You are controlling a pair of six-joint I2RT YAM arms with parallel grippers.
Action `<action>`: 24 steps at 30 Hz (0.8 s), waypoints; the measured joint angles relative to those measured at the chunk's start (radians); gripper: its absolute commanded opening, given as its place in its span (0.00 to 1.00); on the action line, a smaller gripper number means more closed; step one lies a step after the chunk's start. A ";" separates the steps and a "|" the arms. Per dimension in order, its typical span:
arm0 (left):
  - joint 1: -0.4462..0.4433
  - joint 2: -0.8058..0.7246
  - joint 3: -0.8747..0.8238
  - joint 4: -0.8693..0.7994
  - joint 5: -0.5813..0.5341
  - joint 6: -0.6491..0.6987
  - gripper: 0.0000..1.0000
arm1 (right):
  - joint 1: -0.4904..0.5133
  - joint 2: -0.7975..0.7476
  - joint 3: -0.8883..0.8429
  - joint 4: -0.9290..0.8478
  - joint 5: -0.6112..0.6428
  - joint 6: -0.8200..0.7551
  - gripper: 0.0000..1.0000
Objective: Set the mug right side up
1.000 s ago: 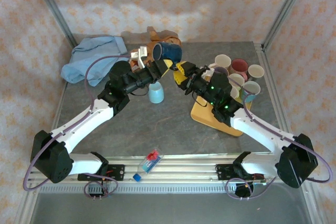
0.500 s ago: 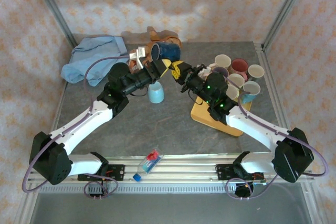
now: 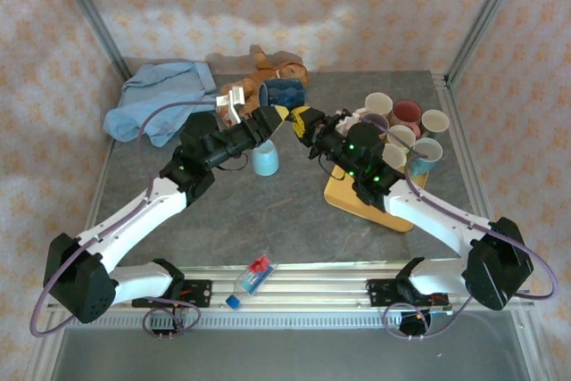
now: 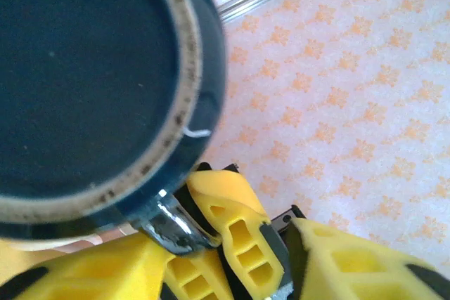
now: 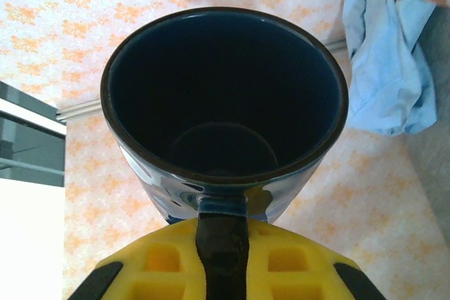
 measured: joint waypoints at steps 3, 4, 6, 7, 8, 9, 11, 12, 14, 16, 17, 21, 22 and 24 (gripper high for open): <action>0.000 -0.007 0.002 -0.034 0.000 0.017 0.60 | -0.002 0.000 0.003 -0.027 0.019 -0.049 0.00; 0.000 -0.008 0.003 -0.049 0.000 0.026 0.61 | -0.002 0.000 0.003 -0.037 0.026 -0.068 0.00; 0.001 -0.009 0.013 -0.088 0.001 0.038 0.63 | -0.002 -0.002 0.003 -0.055 0.035 -0.106 0.00; 0.001 -0.009 0.018 -0.107 0.001 0.047 0.63 | -0.002 -0.005 0.003 -0.071 0.039 -0.130 0.00; 0.001 -0.009 0.025 -0.127 0.003 0.053 0.63 | -0.002 -0.007 0.003 -0.084 0.042 -0.151 0.00; 0.001 -0.011 0.031 -0.147 0.005 0.063 0.63 | -0.002 -0.014 0.003 -0.102 0.045 -0.183 0.00; 0.004 -0.016 0.039 -0.181 0.010 0.081 0.63 | -0.002 -0.034 0.003 -0.150 0.047 -0.243 0.00; 0.008 -0.021 0.042 -0.201 0.013 0.092 0.63 | -0.002 -0.048 0.003 -0.176 0.049 -0.275 0.00; 0.021 -0.033 0.042 -0.233 0.018 0.114 0.63 | -0.002 -0.072 0.009 -0.226 0.050 -0.337 0.00; 0.037 -0.043 0.048 -0.278 0.019 0.138 0.63 | -0.002 -0.094 0.024 -0.284 0.050 -0.403 0.00; 0.046 -0.047 0.058 -0.313 0.018 0.159 0.63 | -0.002 -0.105 0.034 -0.314 0.052 -0.439 0.00; 0.061 -0.048 0.137 -0.463 0.000 0.259 0.64 | -0.002 -0.137 0.061 -0.413 0.054 -0.573 0.00; 0.061 -0.048 0.158 -0.495 -0.005 0.283 0.64 | -0.002 -0.143 0.065 -0.438 0.054 -0.605 0.00; 0.061 -0.048 0.200 -0.558 -0.008 0.338 0.64 | -0.002 -0.153 0.073 -0.494 0.055 -0.672 0.00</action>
